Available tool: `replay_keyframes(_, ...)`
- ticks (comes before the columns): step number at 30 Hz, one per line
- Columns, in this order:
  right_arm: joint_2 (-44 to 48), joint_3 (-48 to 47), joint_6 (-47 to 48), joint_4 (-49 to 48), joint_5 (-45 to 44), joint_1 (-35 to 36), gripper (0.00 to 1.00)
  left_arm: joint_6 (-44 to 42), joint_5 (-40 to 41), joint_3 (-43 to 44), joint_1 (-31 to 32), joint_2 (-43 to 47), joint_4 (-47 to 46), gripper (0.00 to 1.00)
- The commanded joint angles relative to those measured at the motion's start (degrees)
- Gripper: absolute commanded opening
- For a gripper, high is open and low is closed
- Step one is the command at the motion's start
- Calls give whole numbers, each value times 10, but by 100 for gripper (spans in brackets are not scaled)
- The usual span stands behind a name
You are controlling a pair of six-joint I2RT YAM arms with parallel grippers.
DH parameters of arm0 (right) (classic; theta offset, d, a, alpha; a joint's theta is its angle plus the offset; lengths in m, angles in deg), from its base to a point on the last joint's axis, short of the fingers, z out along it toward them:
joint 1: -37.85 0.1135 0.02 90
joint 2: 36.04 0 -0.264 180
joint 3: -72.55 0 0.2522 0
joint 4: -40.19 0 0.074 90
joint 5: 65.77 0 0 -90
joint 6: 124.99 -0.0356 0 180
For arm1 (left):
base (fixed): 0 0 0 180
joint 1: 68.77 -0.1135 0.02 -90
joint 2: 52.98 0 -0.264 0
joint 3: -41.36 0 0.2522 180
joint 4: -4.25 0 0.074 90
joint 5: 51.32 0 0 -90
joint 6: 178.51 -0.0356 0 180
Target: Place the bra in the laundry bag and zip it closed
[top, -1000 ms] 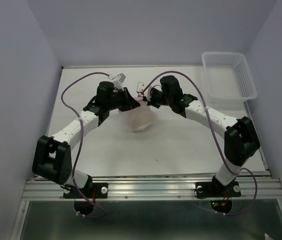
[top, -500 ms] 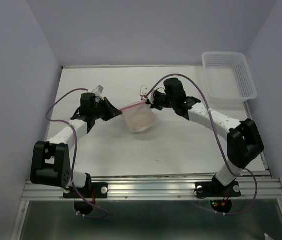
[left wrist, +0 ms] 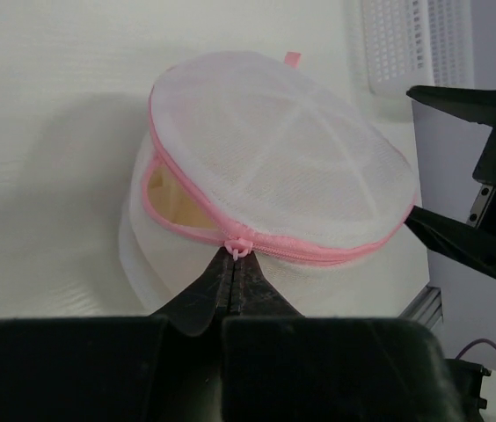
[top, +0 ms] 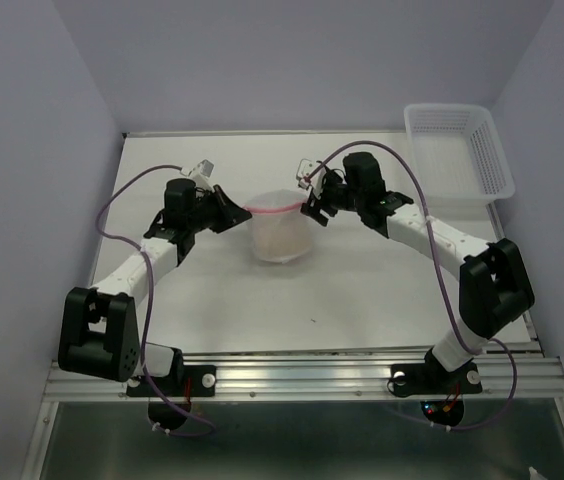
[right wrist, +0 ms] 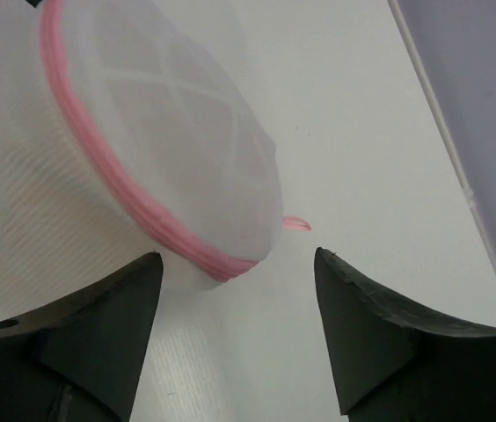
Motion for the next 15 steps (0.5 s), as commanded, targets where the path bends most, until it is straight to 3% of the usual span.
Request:
replay_keyframes(1,32,-26,-33,9,-9,-8,82,-21,29,52,27,37,-5,0)
replay_keyframes(8,61,-36,-34,42,32,-8,91,-31,40,91,65,30,11,0)
replay_keyframes(15,38,-81,-60,42,21,34,92,-15,80,129,101,10,39,0)
